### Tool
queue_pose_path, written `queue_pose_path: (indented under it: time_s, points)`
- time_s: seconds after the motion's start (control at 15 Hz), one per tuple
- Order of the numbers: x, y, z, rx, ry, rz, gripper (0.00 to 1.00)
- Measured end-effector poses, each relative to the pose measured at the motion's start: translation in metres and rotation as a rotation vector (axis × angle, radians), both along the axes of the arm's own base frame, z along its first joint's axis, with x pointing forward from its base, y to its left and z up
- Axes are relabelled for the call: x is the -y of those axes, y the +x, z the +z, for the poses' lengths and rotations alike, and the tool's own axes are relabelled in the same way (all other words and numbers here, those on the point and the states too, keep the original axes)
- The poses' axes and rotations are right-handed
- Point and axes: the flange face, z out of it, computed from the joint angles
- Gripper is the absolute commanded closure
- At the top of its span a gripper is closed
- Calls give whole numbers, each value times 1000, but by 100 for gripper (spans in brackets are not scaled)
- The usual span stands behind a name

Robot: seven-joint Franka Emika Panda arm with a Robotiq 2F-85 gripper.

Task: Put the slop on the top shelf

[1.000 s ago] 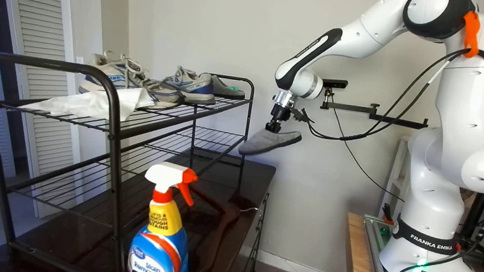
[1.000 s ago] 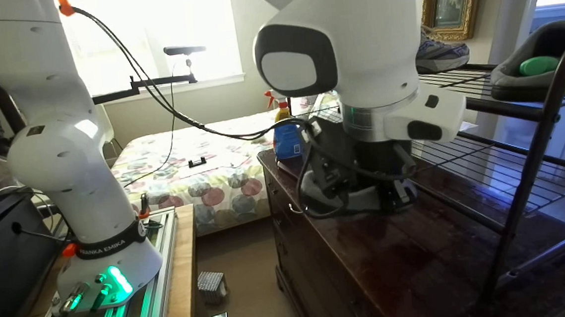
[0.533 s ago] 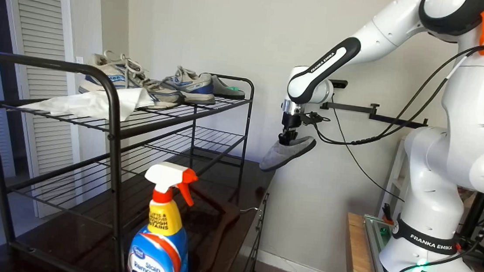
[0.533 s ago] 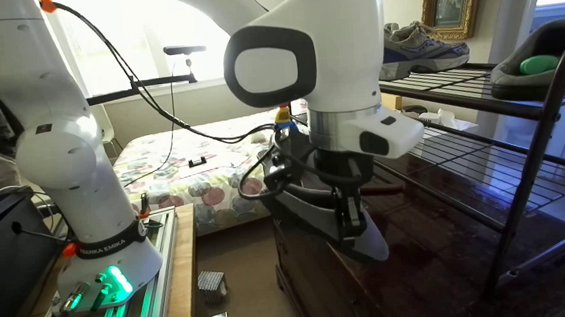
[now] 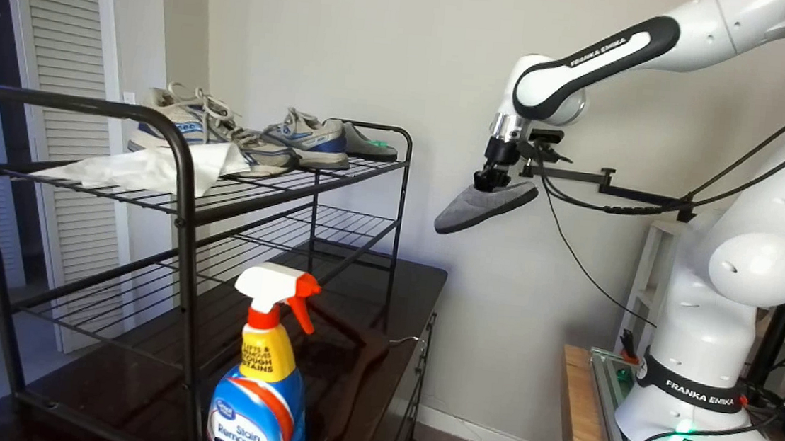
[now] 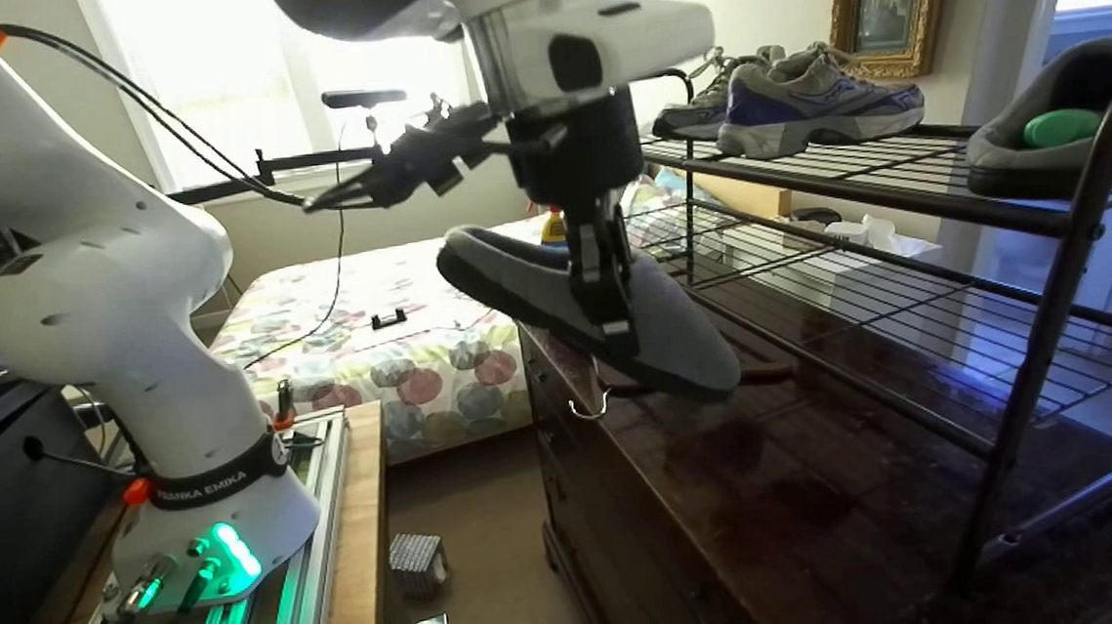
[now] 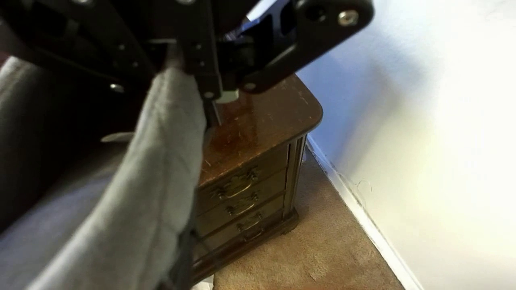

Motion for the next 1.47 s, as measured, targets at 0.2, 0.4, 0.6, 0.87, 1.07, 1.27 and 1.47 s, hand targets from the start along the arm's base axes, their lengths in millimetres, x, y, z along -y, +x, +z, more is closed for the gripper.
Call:
queue_pose_path:
  time_s: [0.2, 0.4, 0.6, 0.87, 1.07, 1.27, 1.47]
  points:
    - [-4, -36, 49, 85, 27, -38, 99]
    - [-12, -67, 95, 203, 53, -47, 99]
    - [-18, -79, 120, 289, 73, -40, 99]
    - [-27, -73, 132, 317, 67, 35, 99]
    - [-39, -59, 146, 354, 57, 123, 99]
    - [-50, -33, 167, 464, 73, 146, 99]
    - [-61, 9, 190, 541, 117, 158, 94]
